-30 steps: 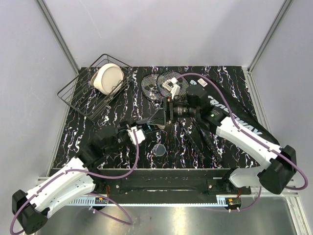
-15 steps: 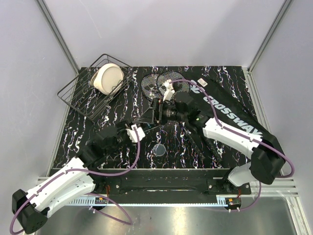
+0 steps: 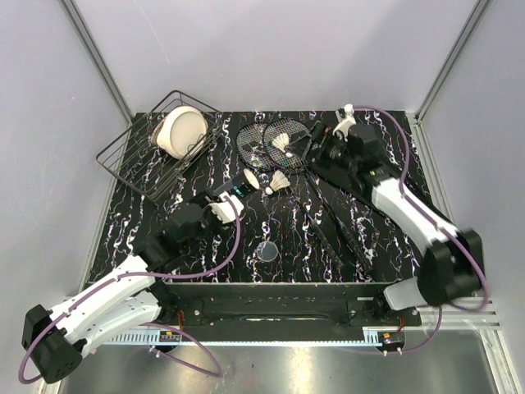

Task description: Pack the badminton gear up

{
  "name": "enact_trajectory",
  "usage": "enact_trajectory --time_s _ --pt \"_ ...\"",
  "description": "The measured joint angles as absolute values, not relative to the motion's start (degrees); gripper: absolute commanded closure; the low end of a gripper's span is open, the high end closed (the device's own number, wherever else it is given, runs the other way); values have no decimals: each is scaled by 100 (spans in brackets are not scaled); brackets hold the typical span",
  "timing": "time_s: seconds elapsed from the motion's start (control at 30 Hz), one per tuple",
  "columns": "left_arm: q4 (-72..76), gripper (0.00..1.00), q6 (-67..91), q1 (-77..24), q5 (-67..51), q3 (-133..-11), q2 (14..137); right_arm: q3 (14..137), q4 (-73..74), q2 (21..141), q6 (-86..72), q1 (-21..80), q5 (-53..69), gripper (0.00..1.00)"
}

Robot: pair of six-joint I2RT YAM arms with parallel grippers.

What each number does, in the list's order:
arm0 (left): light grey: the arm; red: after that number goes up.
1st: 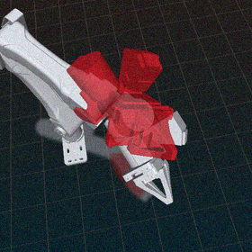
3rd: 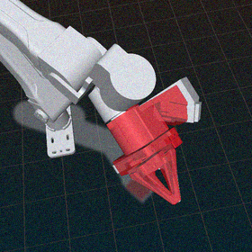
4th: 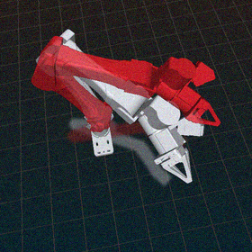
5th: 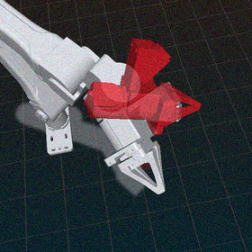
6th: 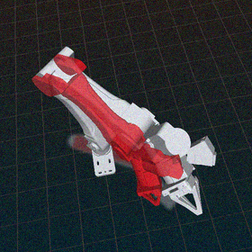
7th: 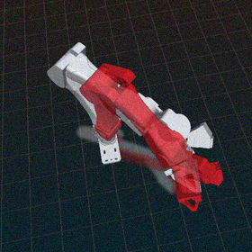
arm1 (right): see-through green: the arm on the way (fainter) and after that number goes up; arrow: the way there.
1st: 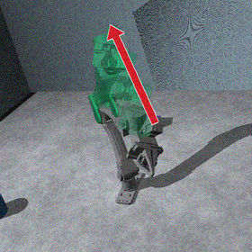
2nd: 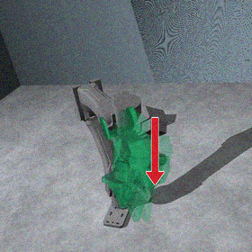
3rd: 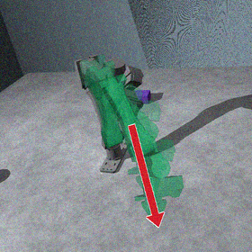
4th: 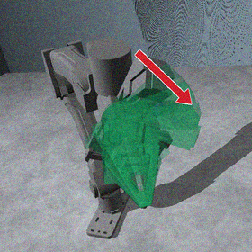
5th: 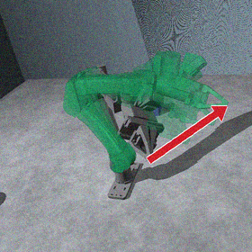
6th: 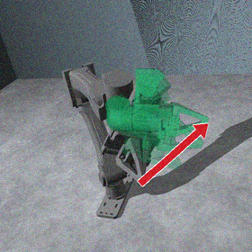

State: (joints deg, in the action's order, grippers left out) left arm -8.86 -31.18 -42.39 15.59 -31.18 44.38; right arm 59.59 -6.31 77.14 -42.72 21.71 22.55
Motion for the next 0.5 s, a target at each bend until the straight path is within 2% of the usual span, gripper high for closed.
enact_trajectory --time_s 0.07,0.13,0.17,0.3,0.5 --pt "-851 100 -3103 -4239 1603 -3118 4359 6466 -386 8530 -3999 1944 2421 19" --pt "-801 100 -3096 -4239 1608 -3118 4296 7168 -34 9522 -3640 1796 2596 26" --pt "-770 100 -3096 -4239 1603 -3118 4254 7489 89 9990 -3446 1747 2668 37" --pt "-672 100 -3089 -4239 1581 -3118 4176 8403 814 11456 -2794 1682 2812 51" --pt "-661 100 -3057 -4239 1546 -3118 4176 8698 1297 12320 -2408 1719 3430 51"
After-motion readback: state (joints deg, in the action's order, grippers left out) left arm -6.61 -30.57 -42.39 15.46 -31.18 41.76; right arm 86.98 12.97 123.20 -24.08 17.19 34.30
